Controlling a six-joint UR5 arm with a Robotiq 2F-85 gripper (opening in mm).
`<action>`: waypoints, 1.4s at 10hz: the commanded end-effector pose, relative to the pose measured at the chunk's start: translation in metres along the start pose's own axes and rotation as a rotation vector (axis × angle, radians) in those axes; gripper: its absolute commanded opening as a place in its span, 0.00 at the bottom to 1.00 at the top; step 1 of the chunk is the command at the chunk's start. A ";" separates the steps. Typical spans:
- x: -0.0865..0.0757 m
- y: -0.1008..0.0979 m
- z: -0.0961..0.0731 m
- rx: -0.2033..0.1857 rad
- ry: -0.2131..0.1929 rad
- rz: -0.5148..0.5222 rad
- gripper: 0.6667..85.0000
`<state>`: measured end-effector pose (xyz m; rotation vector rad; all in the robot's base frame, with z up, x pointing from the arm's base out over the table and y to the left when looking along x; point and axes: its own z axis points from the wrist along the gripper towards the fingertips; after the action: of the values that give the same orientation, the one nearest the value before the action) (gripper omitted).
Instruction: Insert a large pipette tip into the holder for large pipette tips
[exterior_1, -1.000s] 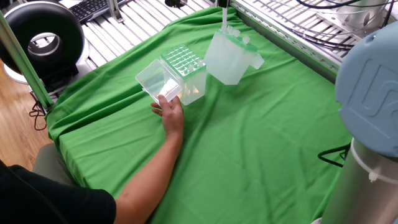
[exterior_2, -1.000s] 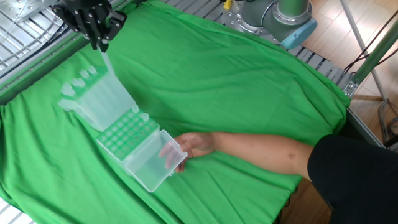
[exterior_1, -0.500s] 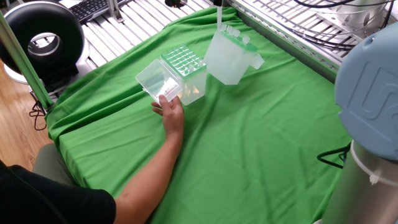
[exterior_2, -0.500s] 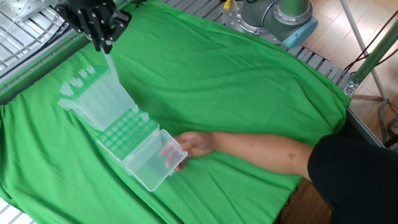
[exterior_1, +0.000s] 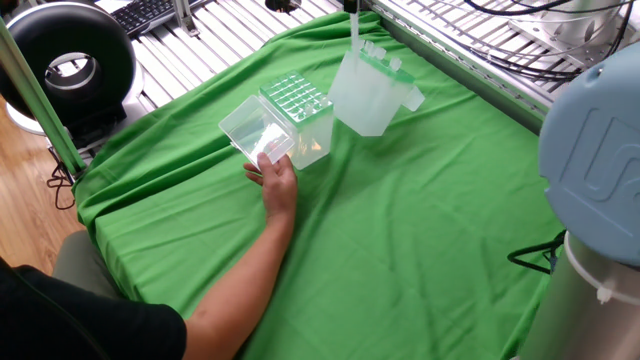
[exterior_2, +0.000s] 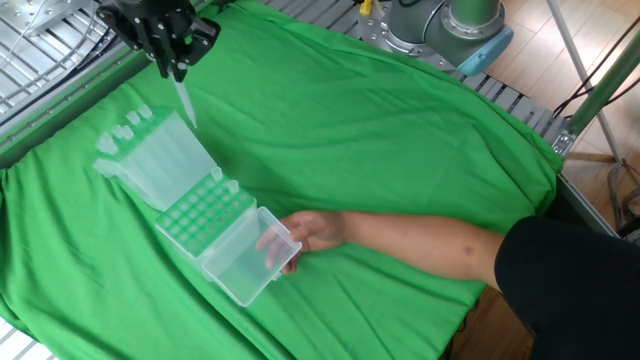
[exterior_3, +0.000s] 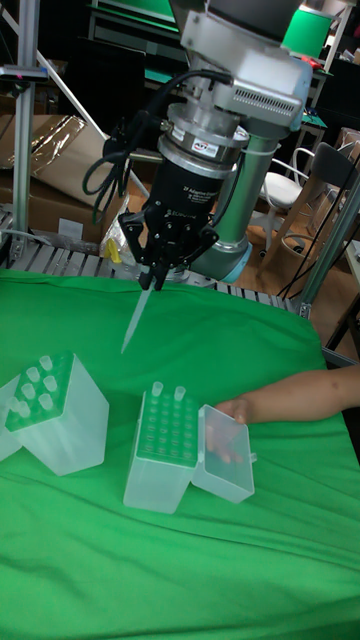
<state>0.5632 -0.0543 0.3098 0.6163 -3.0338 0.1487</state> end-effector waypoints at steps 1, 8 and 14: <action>-0.005 0.011 -0.001 -0.036 -0.017 -0.026 0.00; -0.079 0.040 -0.001 -0.026 -0.057 0.022 0.00; -0.115 0.084 0.006 -0.106 -0.123 0.111 0.00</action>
<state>0.6317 0.0450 0.2940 0.5071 -3.1453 0.0251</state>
